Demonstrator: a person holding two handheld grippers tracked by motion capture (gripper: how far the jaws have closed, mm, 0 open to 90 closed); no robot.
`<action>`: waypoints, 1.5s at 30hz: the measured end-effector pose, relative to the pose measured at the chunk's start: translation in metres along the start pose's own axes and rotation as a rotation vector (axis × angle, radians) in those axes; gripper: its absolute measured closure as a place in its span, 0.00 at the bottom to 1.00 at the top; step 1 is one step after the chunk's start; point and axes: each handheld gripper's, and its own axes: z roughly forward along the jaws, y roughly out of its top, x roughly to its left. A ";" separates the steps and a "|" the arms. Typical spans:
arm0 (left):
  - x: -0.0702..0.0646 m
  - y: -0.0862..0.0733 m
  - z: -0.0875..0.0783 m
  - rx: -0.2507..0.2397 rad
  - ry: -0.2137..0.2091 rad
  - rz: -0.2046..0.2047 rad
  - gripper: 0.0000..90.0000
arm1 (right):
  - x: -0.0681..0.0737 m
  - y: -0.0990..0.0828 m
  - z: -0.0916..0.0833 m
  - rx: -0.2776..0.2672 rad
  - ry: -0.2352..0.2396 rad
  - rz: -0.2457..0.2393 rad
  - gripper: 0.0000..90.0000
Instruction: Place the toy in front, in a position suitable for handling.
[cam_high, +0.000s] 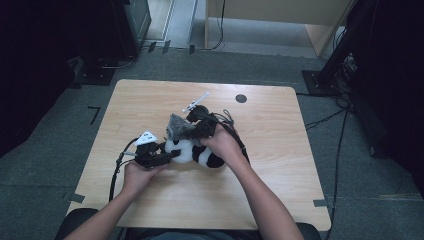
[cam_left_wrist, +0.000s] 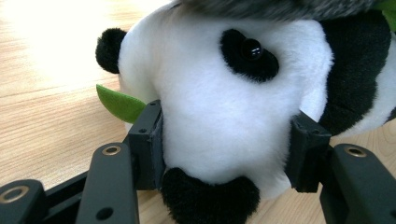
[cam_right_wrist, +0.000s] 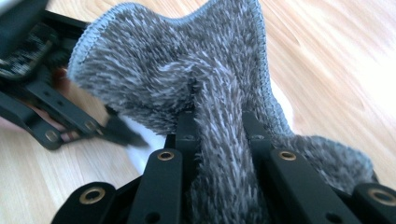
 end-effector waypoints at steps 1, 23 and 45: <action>0.000 0.000 0.000 0.001 -0.001 0.001 0.47 | -0.006 -0.003 -0.002 0.006 0.010 0.019 0.83; 0.001 -0.003 0.000 -0.025 -0.013 0.010 0.44 | -0.023 -0.002 -0.054 -0.124 -0.073 0.068 0.83; -0.002 0.003 0.001 0.010 0.005 -0.005 0.45 | 0.026 0.013 0.021 -0.010 0.036 -0.082 0.83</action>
